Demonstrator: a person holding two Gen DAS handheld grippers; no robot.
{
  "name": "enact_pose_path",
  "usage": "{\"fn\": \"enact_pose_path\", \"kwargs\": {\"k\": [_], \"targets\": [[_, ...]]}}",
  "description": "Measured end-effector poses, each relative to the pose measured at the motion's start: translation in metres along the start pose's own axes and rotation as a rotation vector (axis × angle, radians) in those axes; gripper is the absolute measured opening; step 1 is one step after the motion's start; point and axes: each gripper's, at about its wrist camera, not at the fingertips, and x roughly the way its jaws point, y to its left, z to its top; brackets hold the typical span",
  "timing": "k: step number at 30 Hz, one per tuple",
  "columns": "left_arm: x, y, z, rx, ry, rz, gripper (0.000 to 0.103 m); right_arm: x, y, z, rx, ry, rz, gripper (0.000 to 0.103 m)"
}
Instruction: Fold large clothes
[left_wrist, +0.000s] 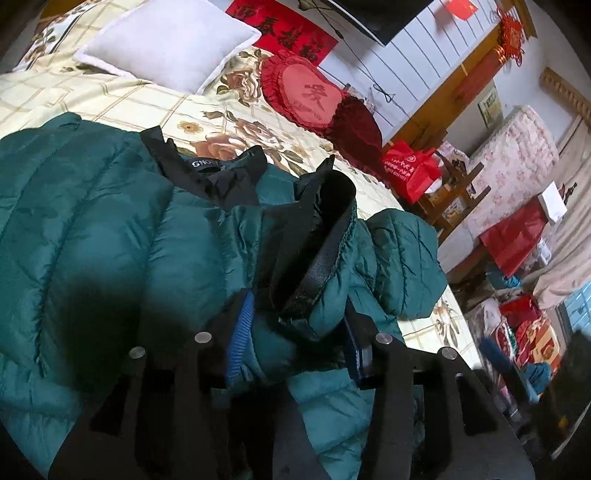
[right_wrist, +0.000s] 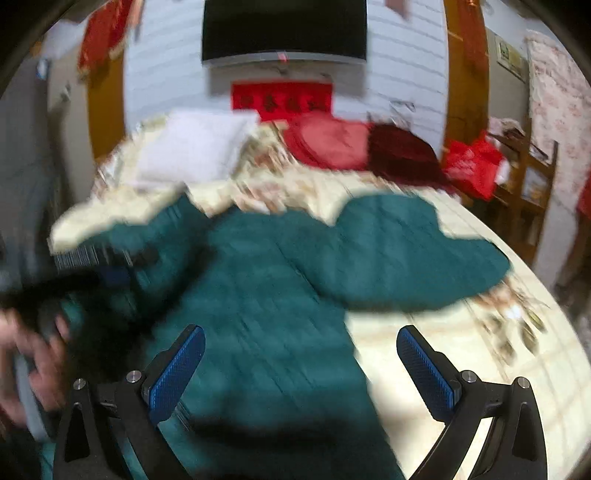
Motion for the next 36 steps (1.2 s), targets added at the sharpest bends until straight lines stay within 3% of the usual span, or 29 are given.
{"fn": "enact_pose_path", "kwargs": {"k": [5, 12, 16, 21, 23, 26, 28, 31, 34, 36], "targets": [[-0.008, 0.004, -0.01, -0.006, 0.012, 0.004, 0.043, 0.044, 0.014, 0.028, 0.085, 0.01, 0.092, 0.103], [-0.01, -0.001, -0.016, 0.056, 0.037, 0.036, 0.045, 0.086, 0.016, 0.01, 0.264, 0.069, 0.31, 0.103], [-0.026, -0.009, -0.028, 0.096, 0.031, 0.021, 0.045, 0.086, 0.03, 0.01, 0.233, 0.06, 0.371, 0.103], [-0.051, 0.004, -0.036, 0.071, 0.016, 0.081, 0.045, 0.092, 0.036, 0.011, 0.243, 0.077, 0.433, 0.103], [-0.062, 0.015, -0.034, 0.066, 0.006, 0.147, 0.045, 0.098, 0.035, 0.008, 0.257, 0.104, 0.466, 0.103], [-0.077, 0.034, -0.028, 0.042, -0.033, 0.23, 0.045, 0.108, 0.028, 0.004, 0.291, 0.153, 0.48, 0.103], [-0.086, 0.047, -0.025, 0.033, -0.072, 0.282, 0.045, 0.109, 0.018, 0.0, 0.341, 0.172, 0.415, 0.103], [-0.097, 0.072, -0.025, -0.003, -0.128, 0.358, 0.045, 0.103, -0.003, -0.004, 0.441, 0.189, 0.387, 0.103], [-0.095, 0.097, -0.032, -0.07, -0.115, 0.408, 0.045, 0.11, -0.012, -0.014, 0.458, 0.295, 0.304, 0.103], [-0.091, 0.104, -0.032, -0.092, -0.084, 0.457, 0.045, 0.119, -0.011, -0.022, 0.458, 0.339, 0.331, 0.103]]}}
